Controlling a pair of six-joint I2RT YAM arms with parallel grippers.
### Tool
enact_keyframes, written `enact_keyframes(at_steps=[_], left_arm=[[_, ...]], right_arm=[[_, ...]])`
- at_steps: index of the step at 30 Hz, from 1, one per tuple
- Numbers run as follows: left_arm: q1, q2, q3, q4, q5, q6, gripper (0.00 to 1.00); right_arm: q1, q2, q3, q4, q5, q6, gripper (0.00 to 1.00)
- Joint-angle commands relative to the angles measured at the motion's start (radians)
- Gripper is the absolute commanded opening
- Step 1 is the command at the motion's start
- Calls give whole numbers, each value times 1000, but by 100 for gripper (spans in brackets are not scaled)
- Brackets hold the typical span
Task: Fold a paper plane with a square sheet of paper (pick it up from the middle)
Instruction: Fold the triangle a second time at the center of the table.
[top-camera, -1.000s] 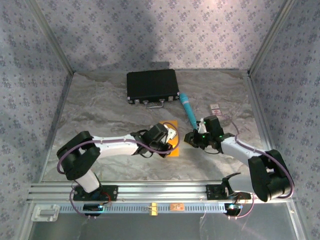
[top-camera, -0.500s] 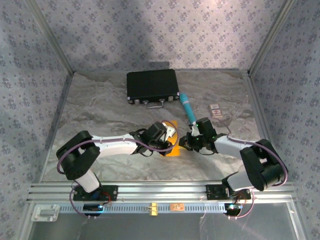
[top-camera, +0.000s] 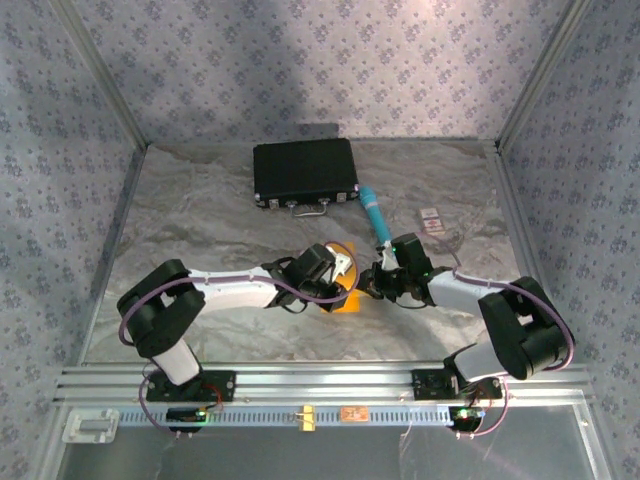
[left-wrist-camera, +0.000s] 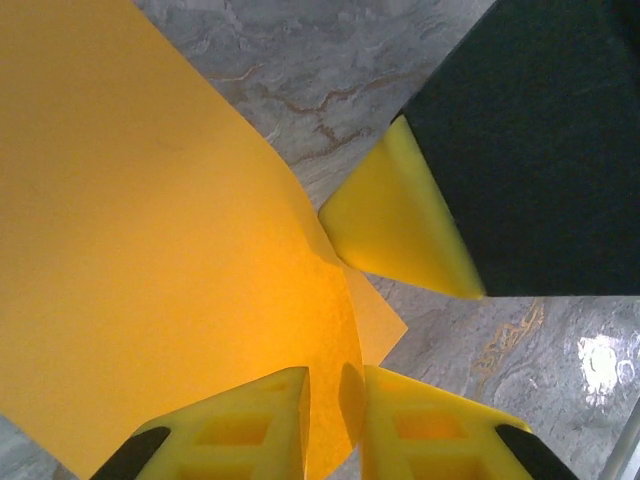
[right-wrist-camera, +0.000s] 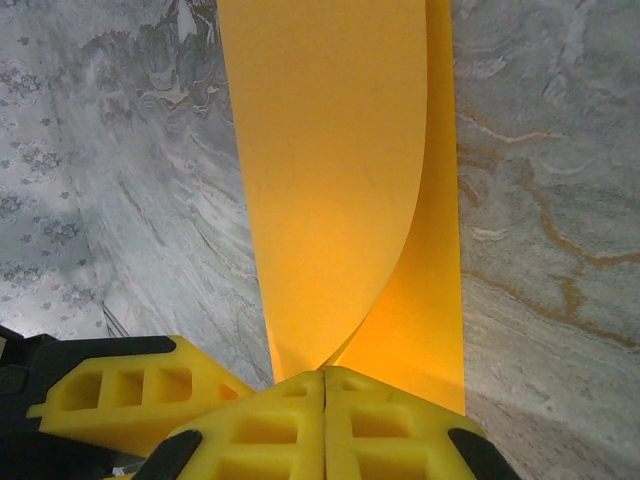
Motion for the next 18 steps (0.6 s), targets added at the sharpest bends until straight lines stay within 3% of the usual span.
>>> enact_keyframes(at_steps=[1, 4, 18], left_arm=[[6, 9, 38, 16, 14, 10, 20], [6, 12, 47, 14, 18, 14, 20], [12, 7, 40, -12, 11, 32, 2]], right_arm=[[7, 2, 12, 0, -14, 7, 8], [7, 2, 12, 1, -13, 7, 8], [5, 1, 12, -11, -15, 2, 9]])
